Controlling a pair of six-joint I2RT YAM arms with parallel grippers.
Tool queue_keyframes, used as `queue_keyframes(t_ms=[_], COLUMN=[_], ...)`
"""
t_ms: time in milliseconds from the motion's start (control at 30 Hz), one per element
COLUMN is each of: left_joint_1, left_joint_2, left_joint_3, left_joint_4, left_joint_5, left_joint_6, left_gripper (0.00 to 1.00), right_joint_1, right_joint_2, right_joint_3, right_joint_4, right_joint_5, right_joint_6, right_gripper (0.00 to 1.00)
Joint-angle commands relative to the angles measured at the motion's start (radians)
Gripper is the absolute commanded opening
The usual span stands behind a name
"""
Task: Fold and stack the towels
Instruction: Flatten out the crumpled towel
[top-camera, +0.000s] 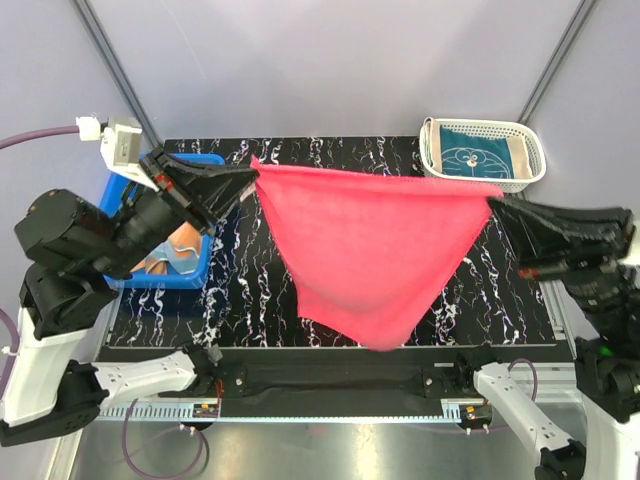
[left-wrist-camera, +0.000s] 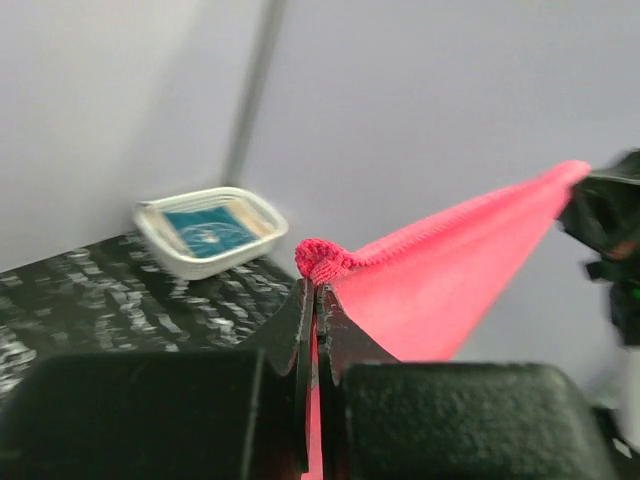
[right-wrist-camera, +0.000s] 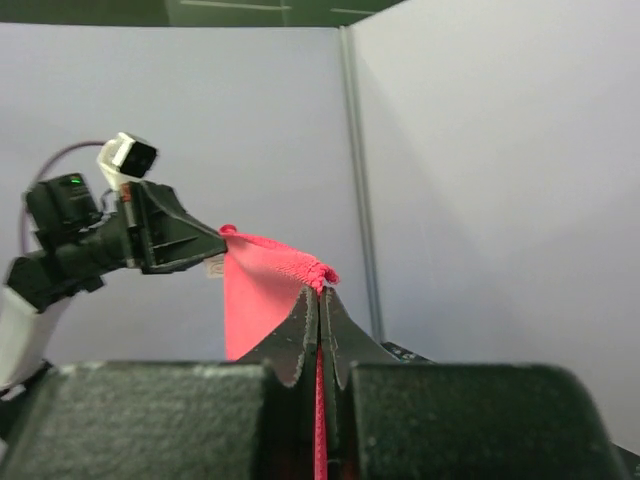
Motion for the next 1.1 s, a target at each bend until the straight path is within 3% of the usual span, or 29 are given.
queue_keyframes(t_ms=[0, 67, 100, 167, 200, 300, 400, 700, 867, 1067], left_joint_1=[0.001, 0.03, 0.095, 0.197, 0.303, 0.447, 0.537, 0.66, 0.68, 0.696], left_joint_2=[0.094, 0.143, 0.192, 0.24, 0.282, 0.397, 0.57, 1.134, 1.234, 1.271], left_joint_3=[0.058, 0.092, 0.1, 0.086, 0.068, 0.025, 0.091, 0.413, 0.395, 0.344], left_joint_4=[-0.046, -0.069, -0.077, -0.063, -0.043, 0.05, 0.109, 0.238, 0.372, 0.405], left_joint_5=[-0.284, -0.341, -0.331, -0.208, -0.156, -0.045, 0.061, 0.28, 0.285, 0.343], left_joint_6=[0.122, 0.164, 0.164, 0.134, 0.118, 0.1, 0.091, 0.057, 0.06, 0.094], left_gripper=[0.0, 0.0, 0.0, 0.0, 0.0, 0.0, 0.0, 0.0, 0.0, 0.0], right_joint_1=[-0.004, -0.002, -0.004, -0.004, -0.005, -0.017, -0.07, -0.2, -0.22, -0.22], right_joint_2=[0.167, 0.239, 0.308, 0.368, 0.432, 0.61, 0.792, 1.291, 1.459, 1.473], right_joint_3=[-0.008, -0.002, -0.005, -0.03, -0.036, -0.018, 0.022, 0.266, 0.378, 0.289], right_joint_4=[0.027, 0.025, 0.039, 0.077, 0.111, 0.139, 0.247, 0.39, 0.415, 0.481], right_joint_5=[0.144, 0.166, 0.182, 0.202, 0.227, 0.212, 0.134, 0.009, -0.063, -0.063], right_joint_6=[-0.115, -0.152, -0.175, -0.201, -0.226, -0.278, -0.281, -0.266, -0.276, -0.298], right_gripper=[0.0, 0.0, 0.0, 0.0, 0.0, 0.0, 0.0, 0.0, 0.0, 0.0])
